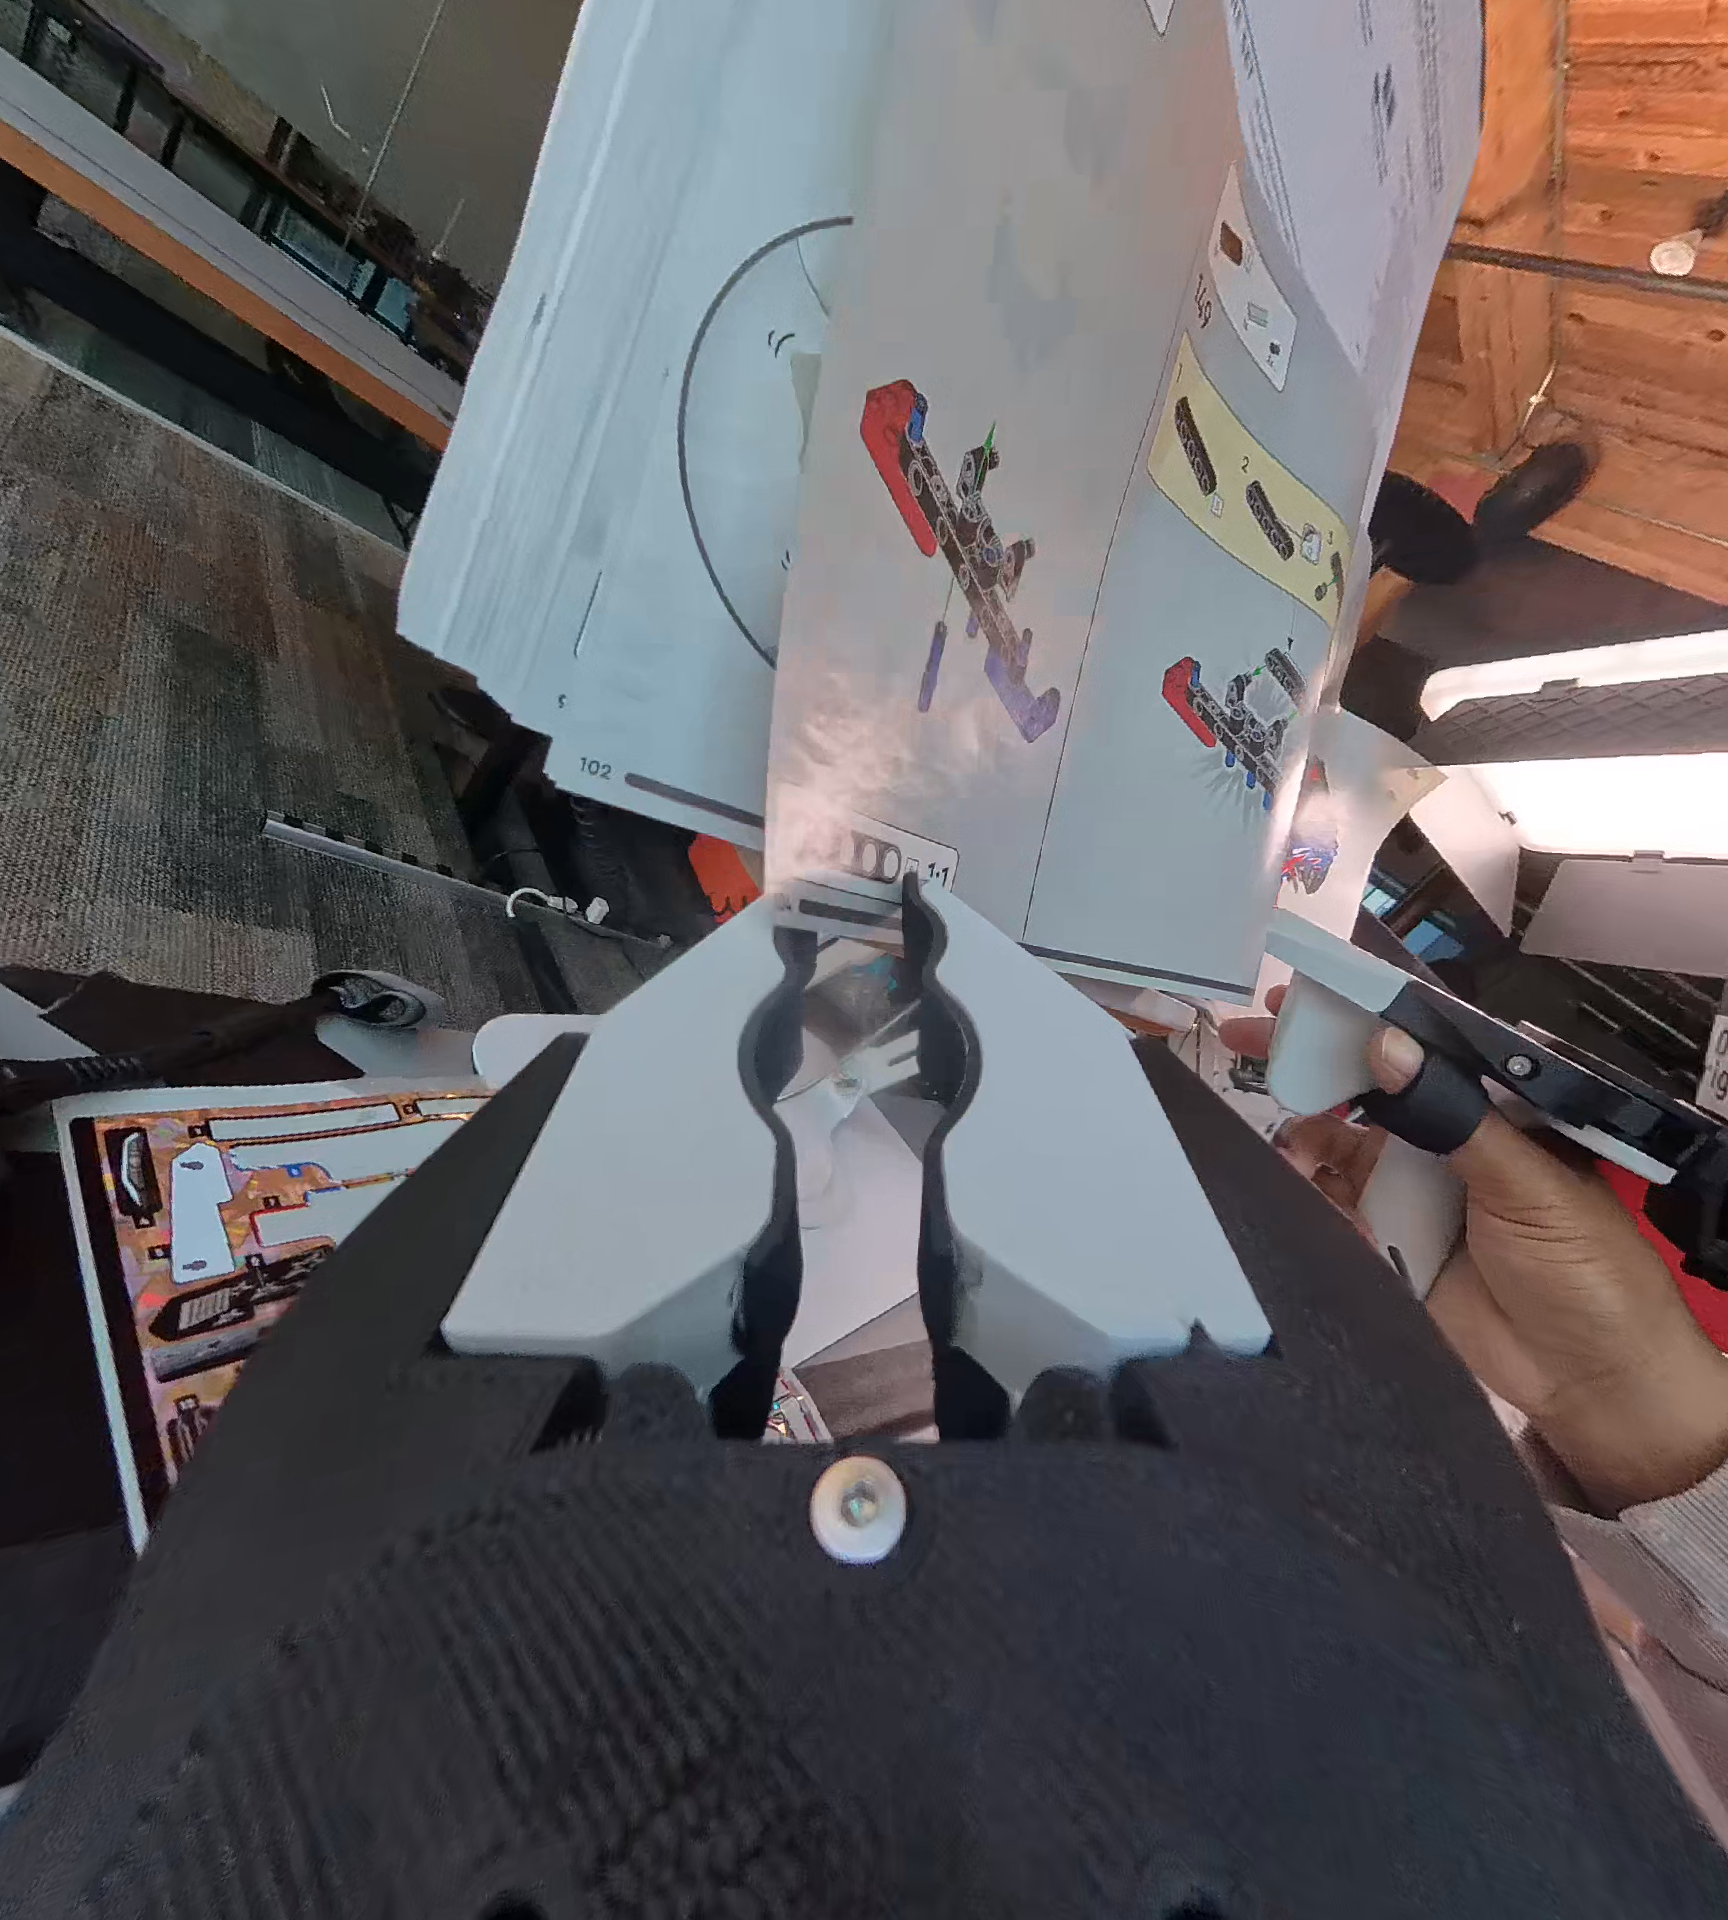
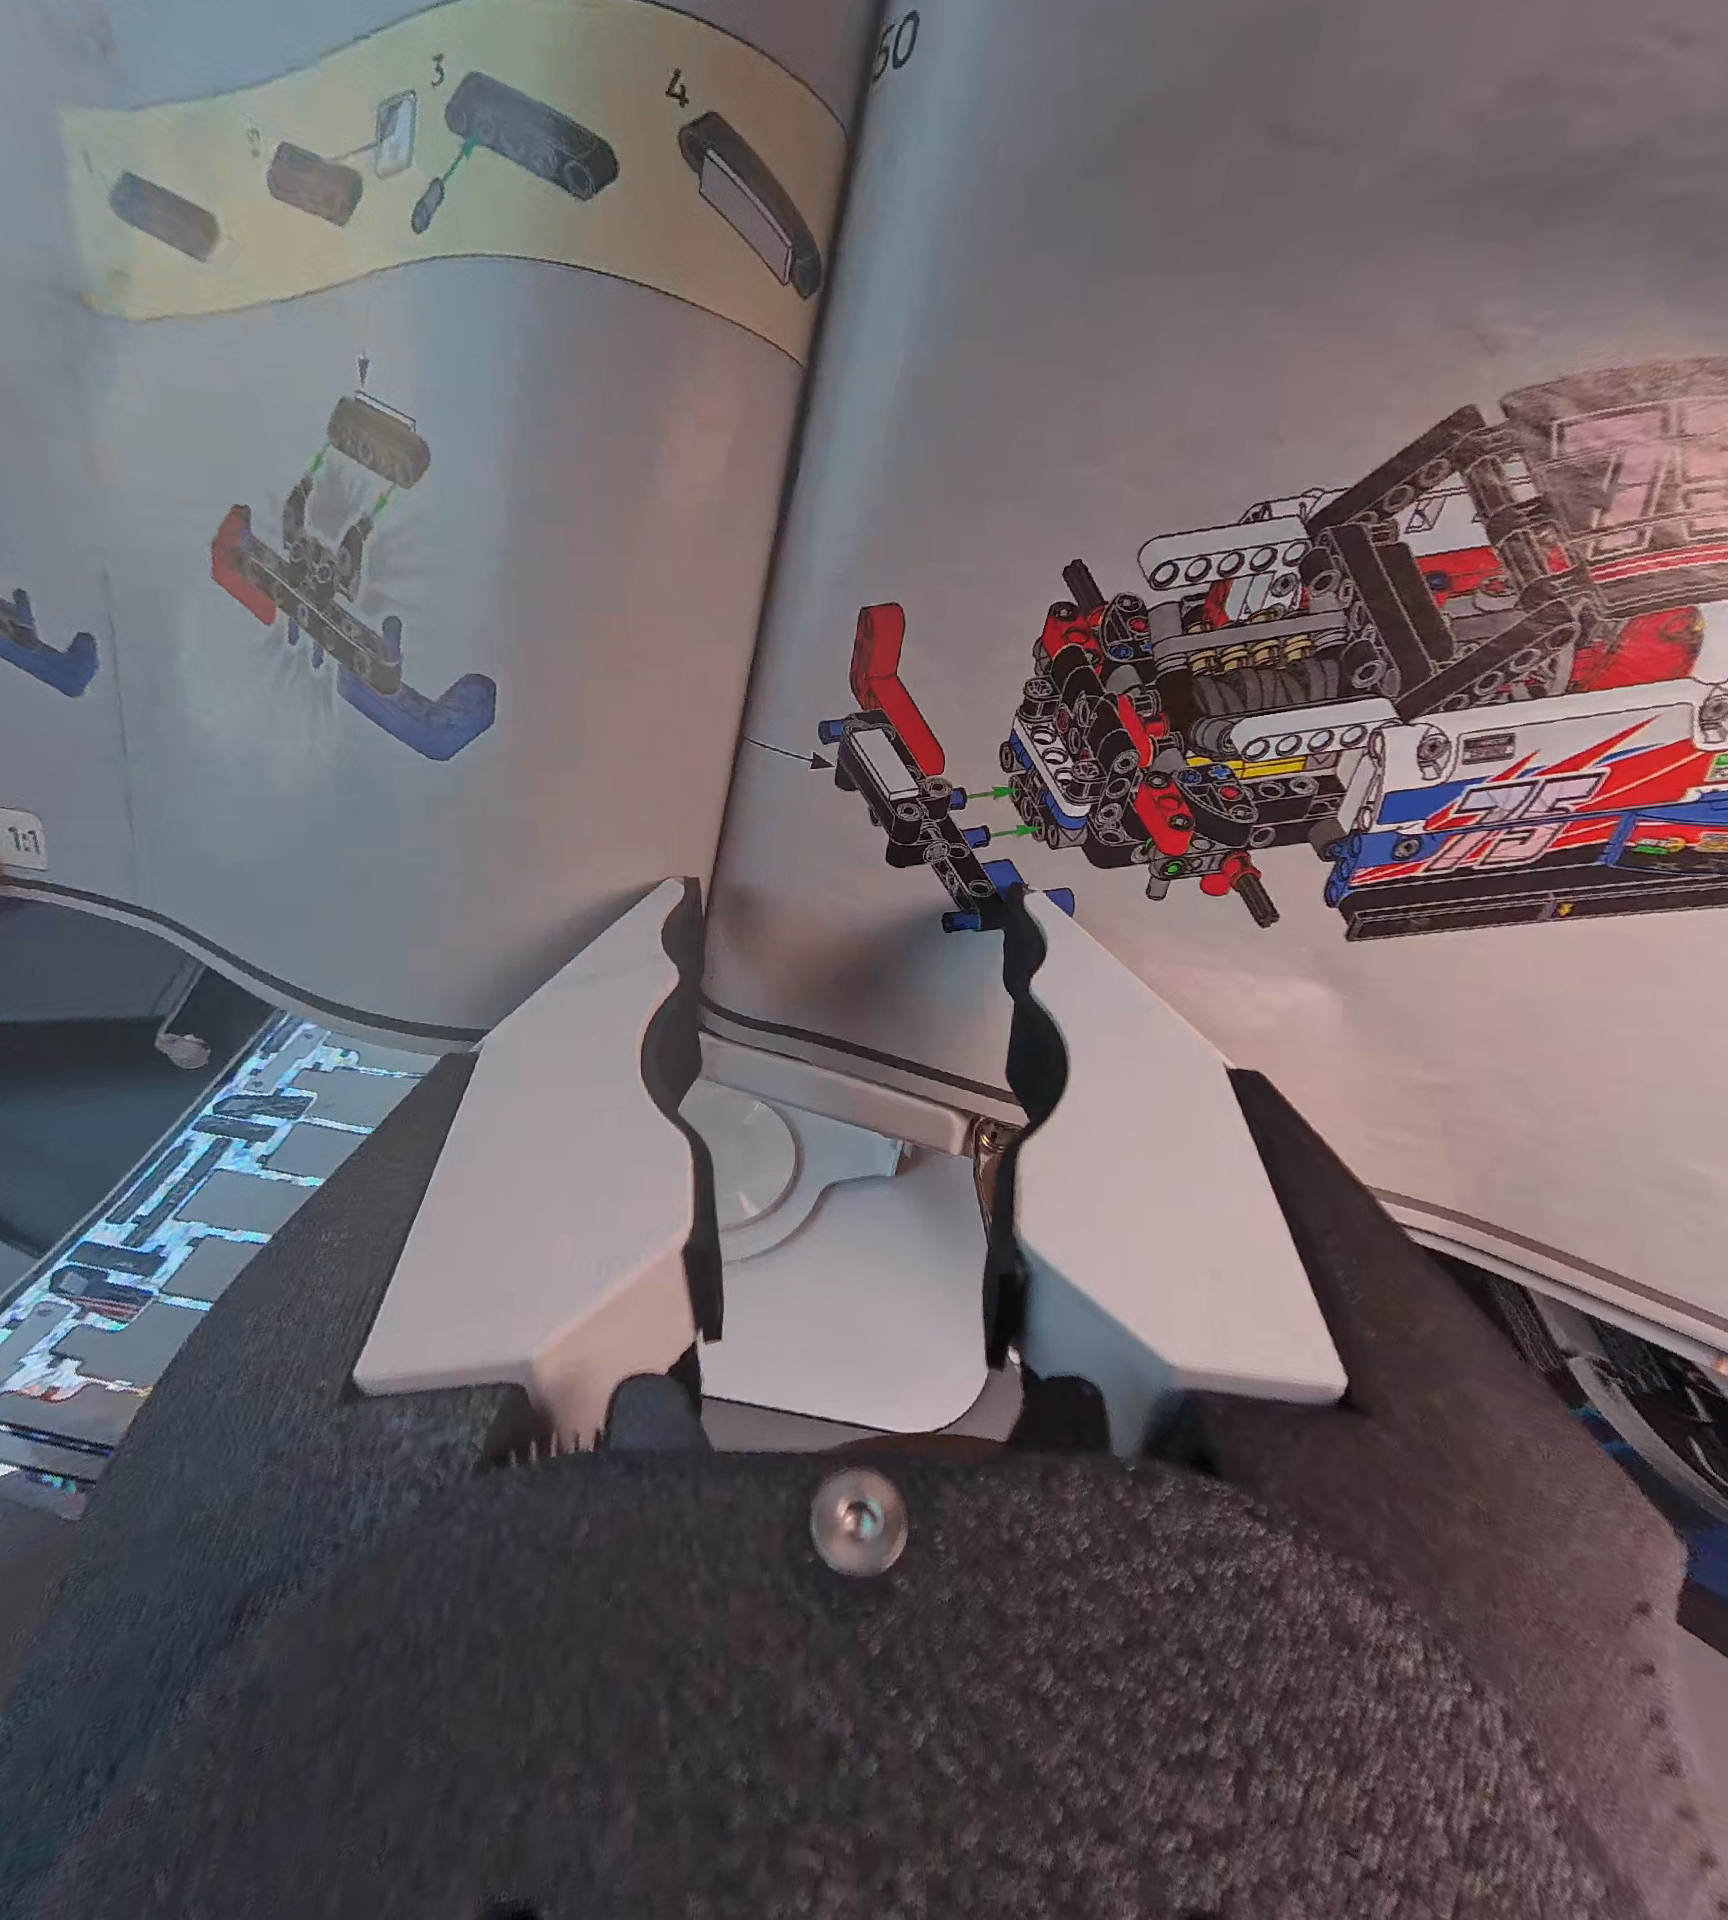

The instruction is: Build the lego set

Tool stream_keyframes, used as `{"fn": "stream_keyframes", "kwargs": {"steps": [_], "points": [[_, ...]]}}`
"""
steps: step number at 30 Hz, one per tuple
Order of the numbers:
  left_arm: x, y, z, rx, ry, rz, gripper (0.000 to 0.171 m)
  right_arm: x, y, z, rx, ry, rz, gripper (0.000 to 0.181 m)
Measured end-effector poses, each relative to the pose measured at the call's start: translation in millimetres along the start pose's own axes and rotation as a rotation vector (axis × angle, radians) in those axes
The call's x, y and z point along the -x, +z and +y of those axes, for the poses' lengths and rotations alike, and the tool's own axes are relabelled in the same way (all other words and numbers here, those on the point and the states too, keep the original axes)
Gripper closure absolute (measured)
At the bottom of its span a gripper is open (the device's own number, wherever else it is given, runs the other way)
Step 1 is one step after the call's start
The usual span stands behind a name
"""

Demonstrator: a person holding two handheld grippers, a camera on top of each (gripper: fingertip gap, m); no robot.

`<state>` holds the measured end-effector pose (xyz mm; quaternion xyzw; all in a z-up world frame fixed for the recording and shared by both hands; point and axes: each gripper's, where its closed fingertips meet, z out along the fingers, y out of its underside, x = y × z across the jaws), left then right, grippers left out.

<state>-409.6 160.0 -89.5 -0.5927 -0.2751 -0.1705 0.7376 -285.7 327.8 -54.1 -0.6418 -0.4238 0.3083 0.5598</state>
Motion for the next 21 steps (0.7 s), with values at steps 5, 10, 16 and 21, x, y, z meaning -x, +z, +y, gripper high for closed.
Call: {"fn": "stream_keyframes", "kwargs": {"steps": [5, 10, 16, 21], "points": [[-18.5, 1.3, 41.2, 0.128, 0.101, 0.071, 0.116, 3.2, -0.8, -2.1, -0.011, 0.061, -0.045, 0.119], [17.8, 9.5, 69.8, 0.342, 0.566, -0.144, 0.122, 12.3, -0.1, -5.1, 0.003, 0.125, -0.095, 0.100], [40.8, 6.8, 64.2, 0.496, 0.879, -0.295, 0.163, 11.9, 7.3, -2.8, 0.059, 0.065, 0.044, 0.100], [30.3, -9.5, 25.5, 0.488, 1.305, -0.419, 0.165, 17.6, 15.8, -0.3, 0.063, -0.017, 0.171, 0.091]]}}
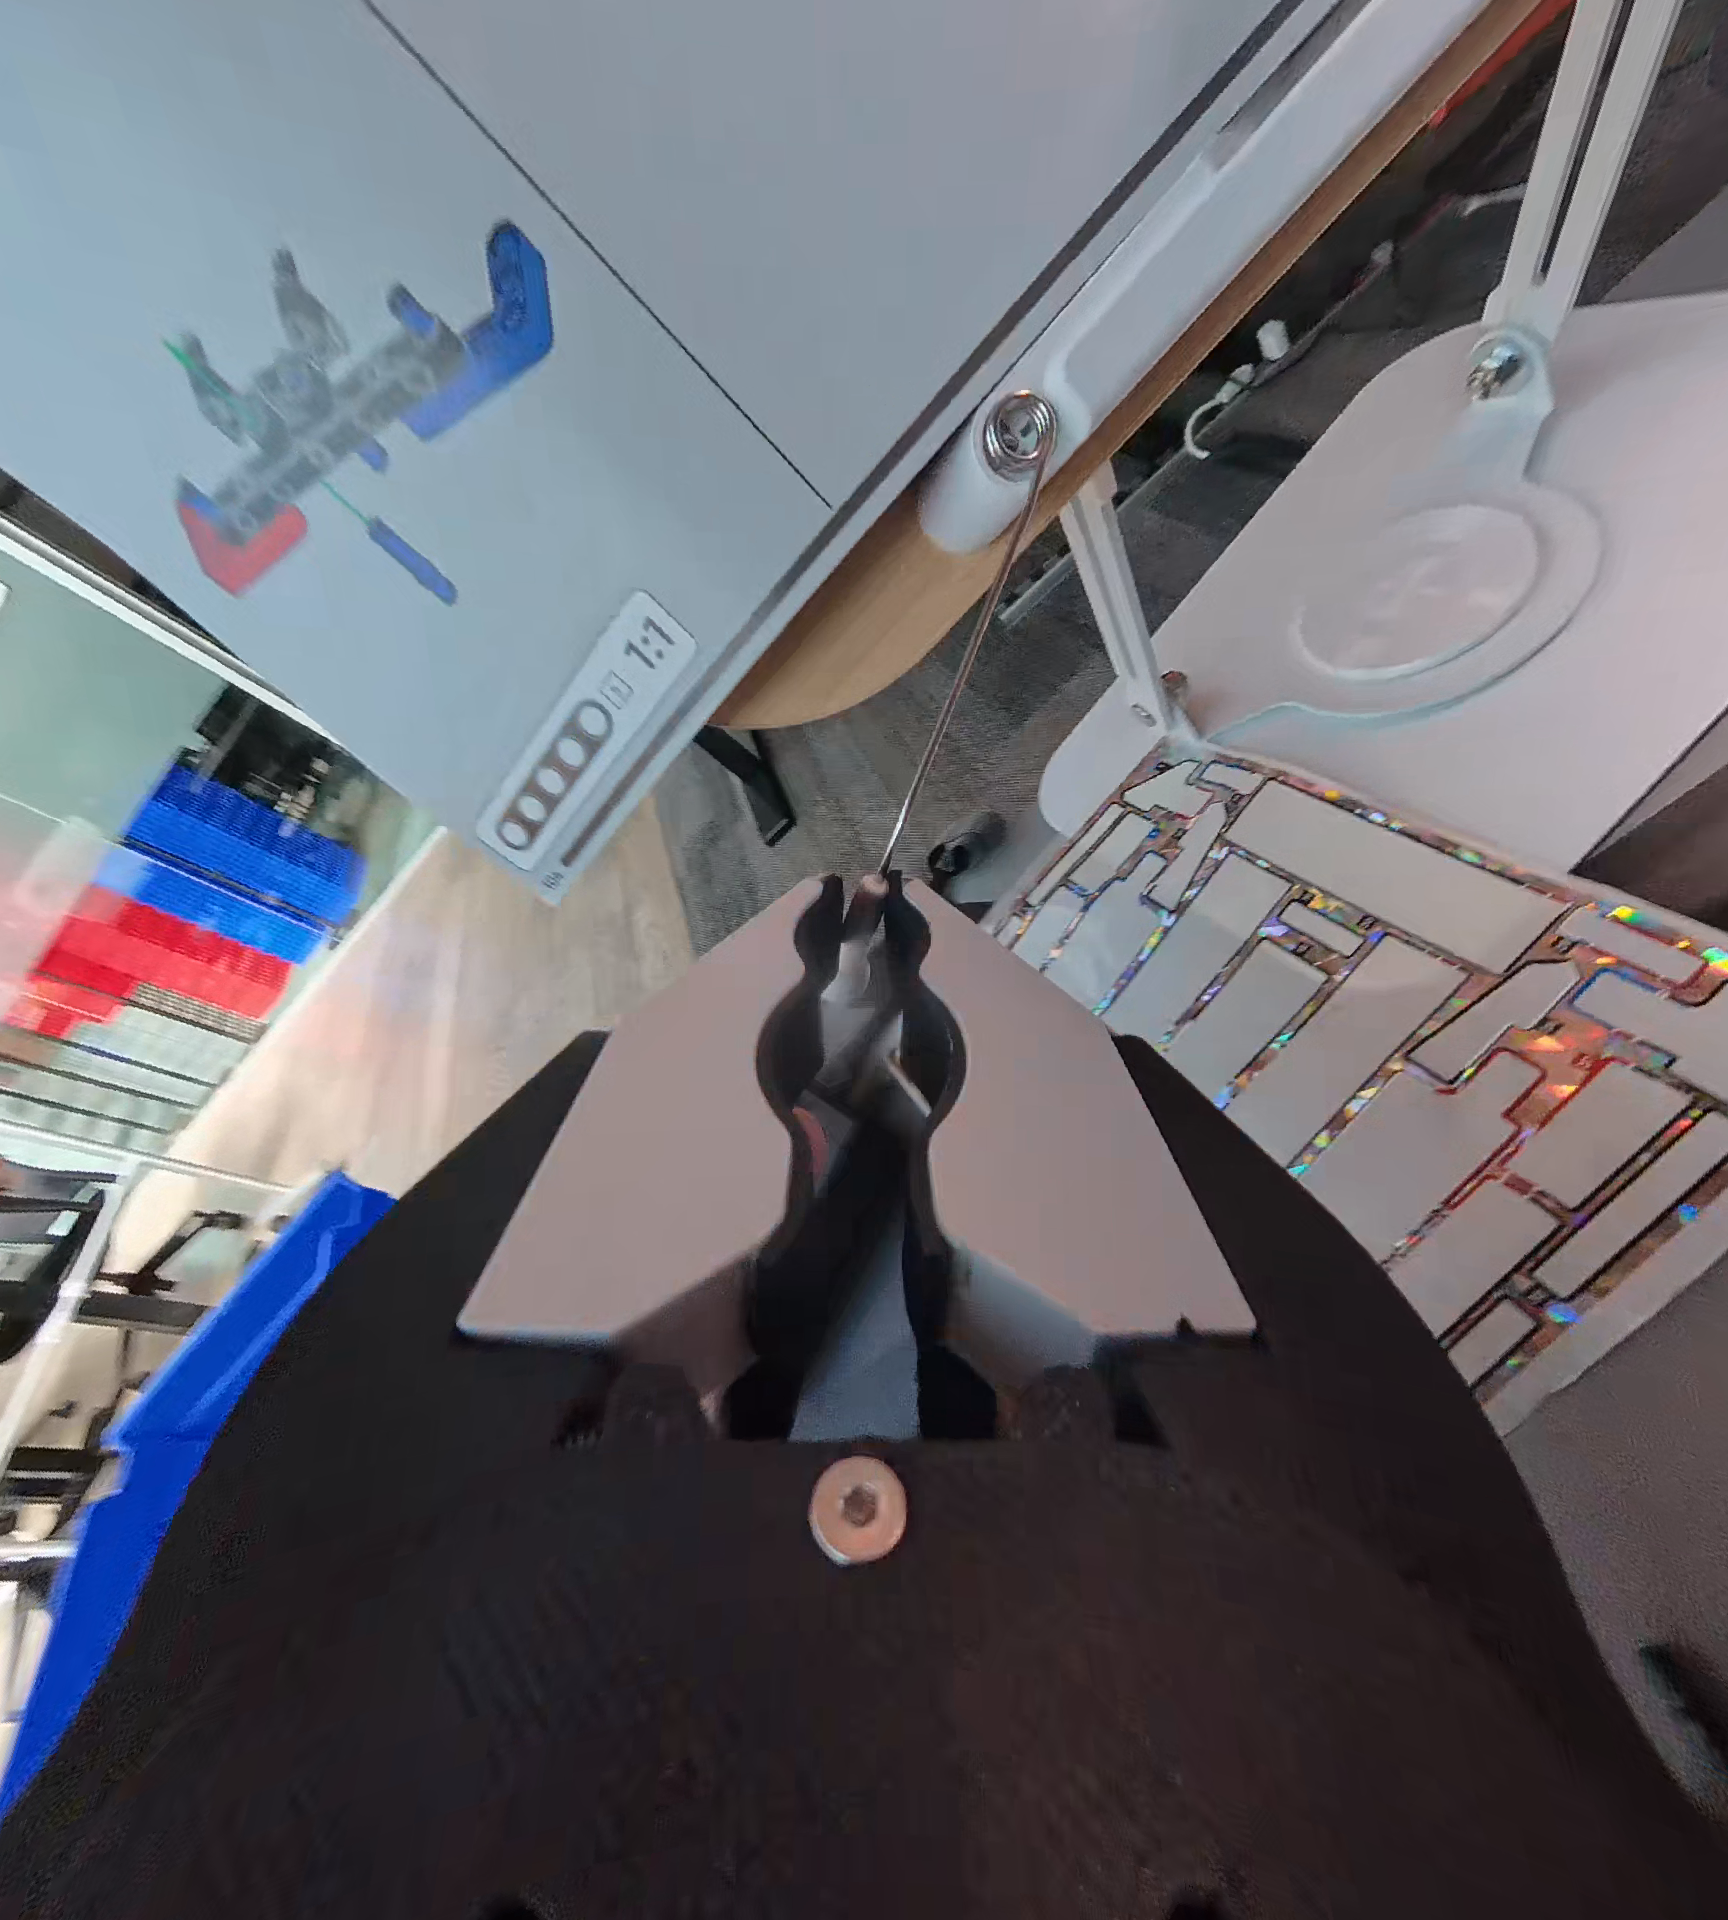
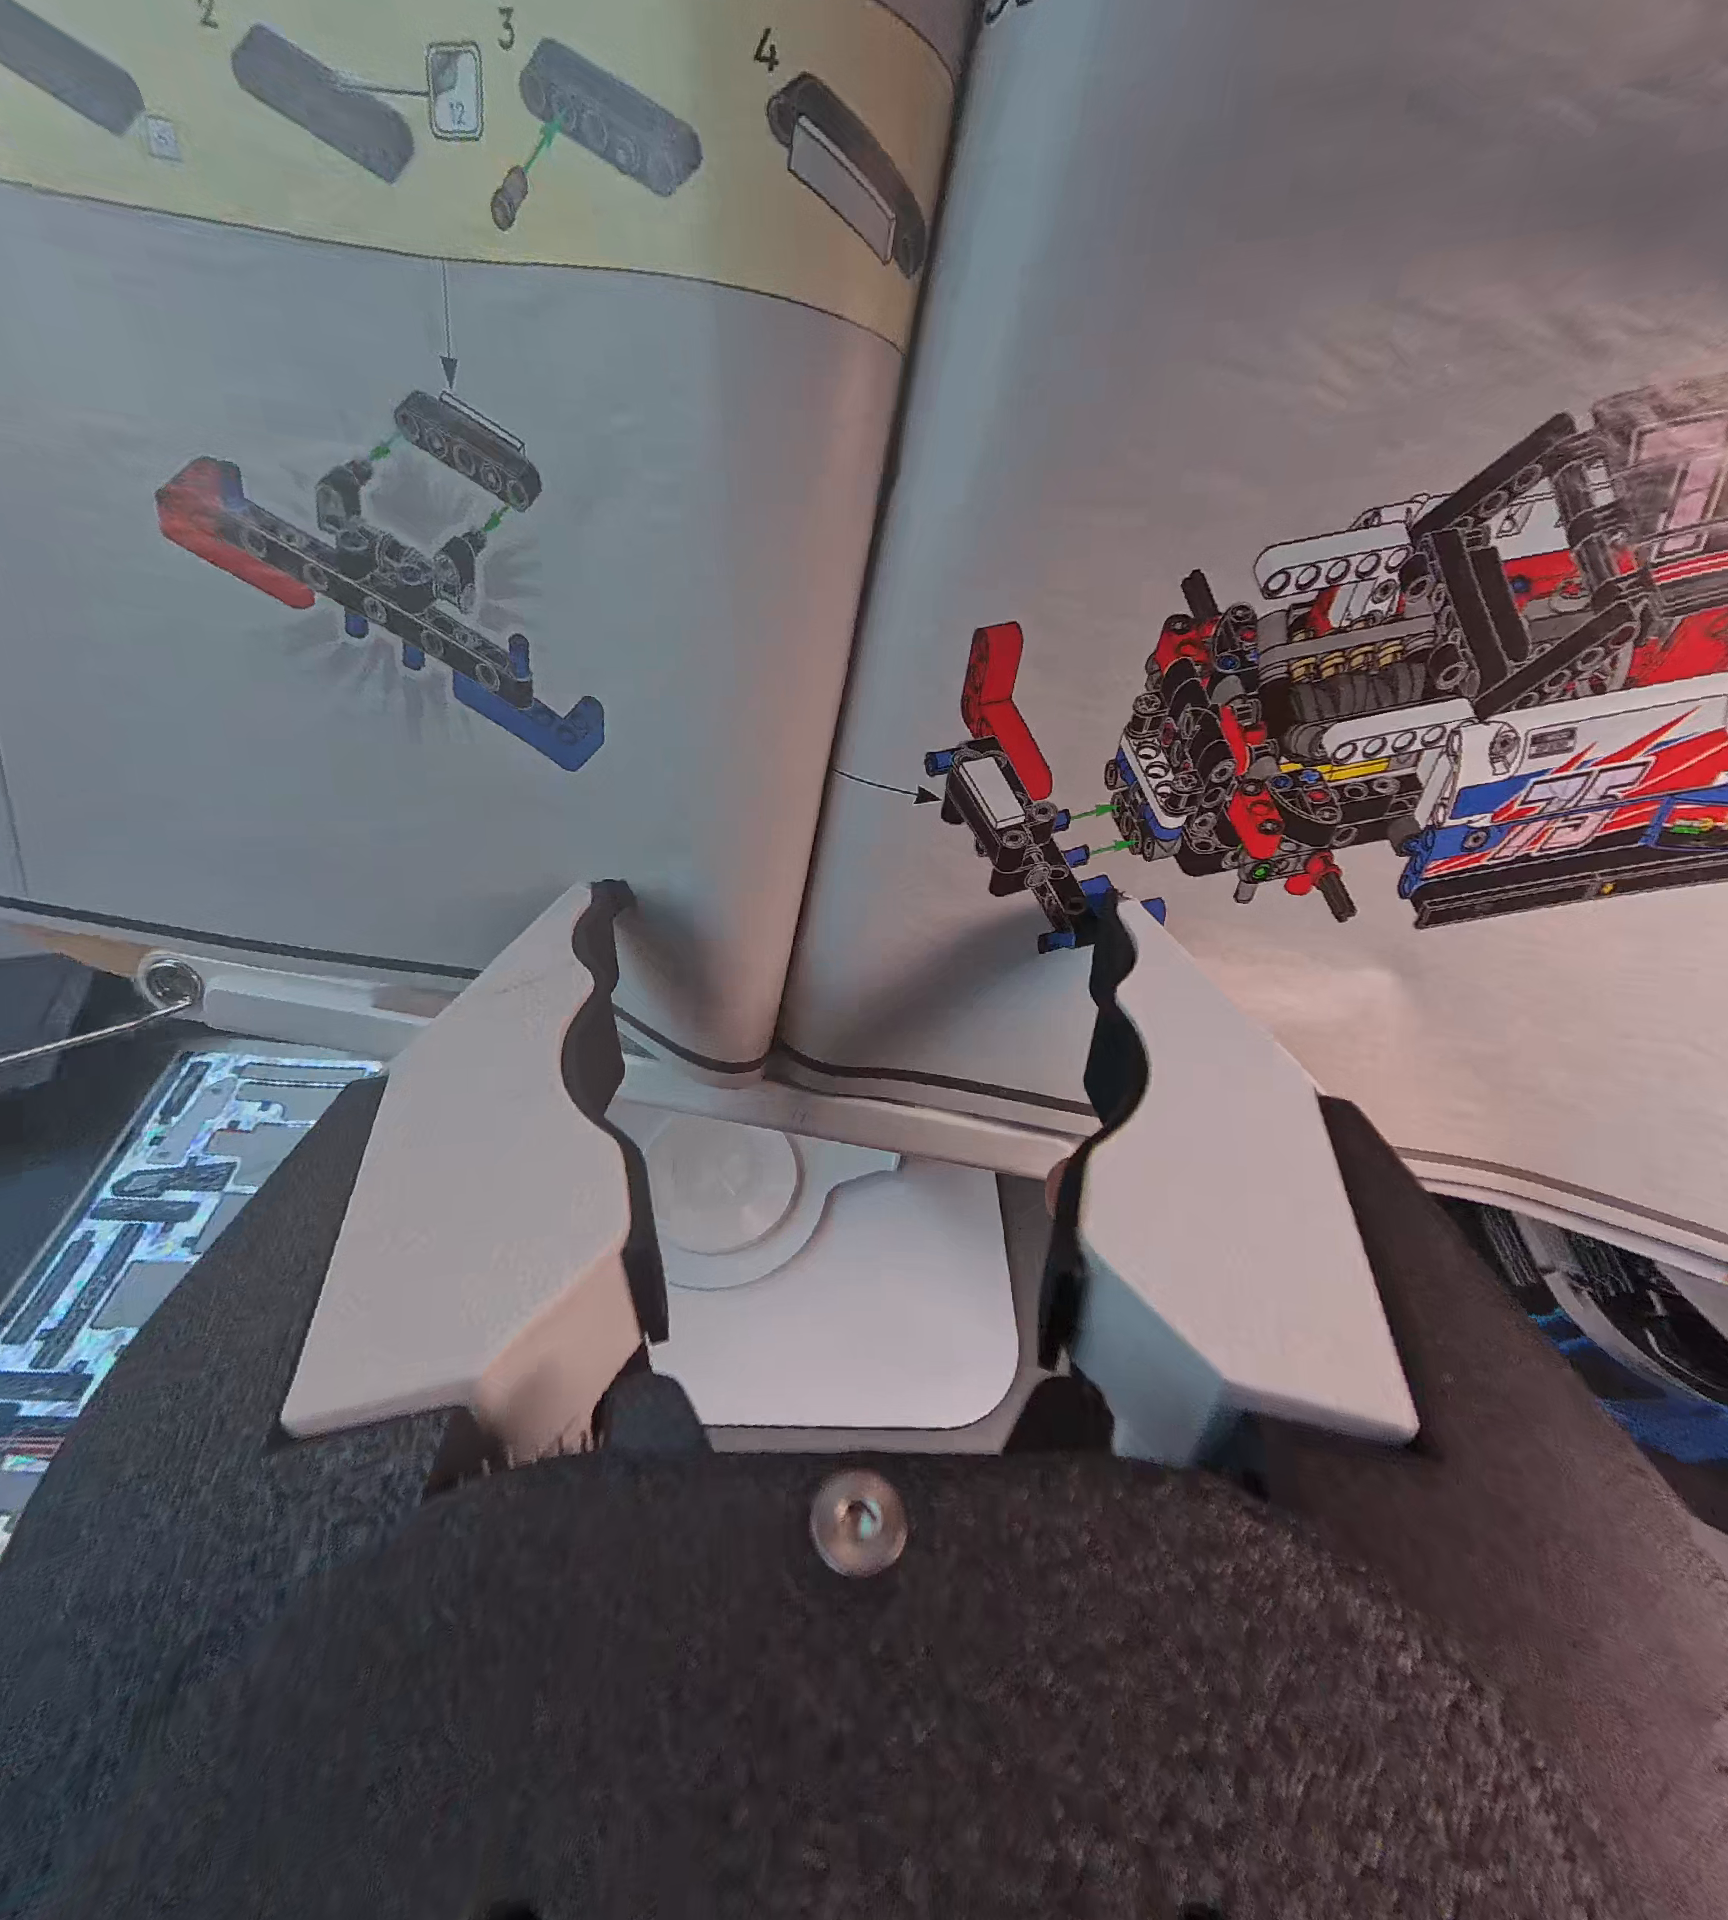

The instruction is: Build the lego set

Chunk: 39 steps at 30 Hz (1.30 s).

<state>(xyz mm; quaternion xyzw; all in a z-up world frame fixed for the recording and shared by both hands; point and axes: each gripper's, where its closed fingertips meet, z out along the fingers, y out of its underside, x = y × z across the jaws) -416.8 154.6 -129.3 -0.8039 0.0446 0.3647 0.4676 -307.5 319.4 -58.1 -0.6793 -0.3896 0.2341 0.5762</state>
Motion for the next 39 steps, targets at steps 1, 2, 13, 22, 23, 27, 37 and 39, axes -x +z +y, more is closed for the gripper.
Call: {"fn": "stream_keyframes", "kwargs": {"steps": [1, 2, 13, 22, 23, 27, 37, 39], "points": [[7.9, -5.0, -4.7, -0.004, 0.077, -0.030, 0.165, 0.2, 0.2, 0.1, -0.014, 0.001, 0.008, 0.091], [15.2, -8.6, -10.4, -0.007, 0.150, -0.053, 0.164, 0.1, 0.1, 0.1, -0.025, -0.001, 0.011, 0.091], [35.2, 12.6, -119.5, -0.140, 0.869, -0.209, 0.158, 2.3, 2.1, 1.0, -0.092, -0.022, 0.020, 0.096], [18.9, -5.7, -190.1, -0.332, 0.059, -0.061, 0.143, 1.6, -1.8, 1.3, -0.115, -0.052, -0.024, 0.095], [23.9, -11.2, -185.4, -0.345, -0.069, -0.037, 0.145, 0.7, -3.2, 1.3, -0.115, -0.056, -0.036, 0.095], [19.9, 4.5, -138.7, -0.203, -0.366, 0.085, 0.145, -1.6, -6.0, 1.6, -0.105, -0.064, -0.083, 0.098], [-53.5, 13.7, -141.2, -0.170, 0.271, 0.264, 0.166, -2.7, -8.3, 10.7, -0.121, -0.243, -0.155, 0.099], [-51.3, 2.4, -150.8, -0.239, 0.230, 0.249, 0.155, -3.7, -15.5, 9.0, -0.142, -0.247, -0.207, 0.101]]}}
